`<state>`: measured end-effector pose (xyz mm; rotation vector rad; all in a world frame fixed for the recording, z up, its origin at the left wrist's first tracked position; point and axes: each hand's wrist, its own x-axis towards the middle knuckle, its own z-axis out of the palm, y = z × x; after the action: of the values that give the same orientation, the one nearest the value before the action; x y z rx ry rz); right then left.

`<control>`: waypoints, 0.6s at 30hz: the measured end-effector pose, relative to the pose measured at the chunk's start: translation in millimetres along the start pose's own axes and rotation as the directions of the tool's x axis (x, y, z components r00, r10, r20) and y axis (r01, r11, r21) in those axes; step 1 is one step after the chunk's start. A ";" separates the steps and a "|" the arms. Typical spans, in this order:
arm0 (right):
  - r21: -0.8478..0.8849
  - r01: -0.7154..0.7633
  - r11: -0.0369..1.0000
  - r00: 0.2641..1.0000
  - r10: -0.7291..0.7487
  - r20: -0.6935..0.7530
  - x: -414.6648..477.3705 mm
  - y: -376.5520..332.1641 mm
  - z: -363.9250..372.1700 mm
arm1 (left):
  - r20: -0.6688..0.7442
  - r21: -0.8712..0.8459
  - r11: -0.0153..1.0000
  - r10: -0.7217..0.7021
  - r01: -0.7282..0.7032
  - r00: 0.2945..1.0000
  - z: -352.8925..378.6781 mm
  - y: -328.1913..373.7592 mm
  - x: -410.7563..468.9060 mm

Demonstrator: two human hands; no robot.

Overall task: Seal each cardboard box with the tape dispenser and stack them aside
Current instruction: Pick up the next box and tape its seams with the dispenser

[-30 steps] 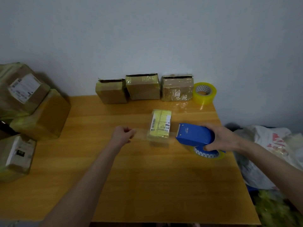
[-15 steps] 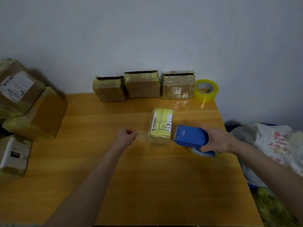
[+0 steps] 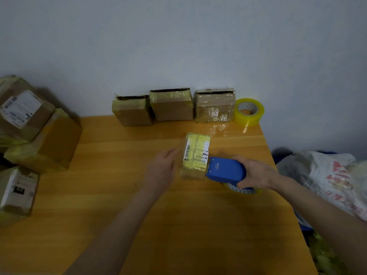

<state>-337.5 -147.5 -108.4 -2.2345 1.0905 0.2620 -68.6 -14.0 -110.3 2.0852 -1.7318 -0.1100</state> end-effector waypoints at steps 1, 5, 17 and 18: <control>-0.002 0.007 1.000 1.000 -0.007 0.003 0.3 1.0 -0.6 | 0.078 -0.012 0.982 0.190 -0.190 0.979 3.4 12.6 -0.9; 0.016 0.024 1.000 1.000 -0.024 -0.002 -5.9 4.0 -4.8 | 0.427 0.162 0.919 0.263 -0.360 0.865 25.9 30.2 -7.2; -0.094 0.030 0.995 0.999 -0.027 0.035 -22.1 17.5 -19.8 | 0.445 0.199 0.917 0.231 -0.347 0.865 28.7 24.2 -7.6; -0.150 0.016 0.989 0.999 -0.009 0.050 -19.1 11.7 -19.9 | 0.445 0.190 0.918 0.236 -0.349 0.864 29.2 24.6 -7.5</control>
<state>-360.5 -152.9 -90.0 -2.3534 1.0617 0.4038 -102.4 -18.0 -129.2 2.0488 -2.4277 -0.2583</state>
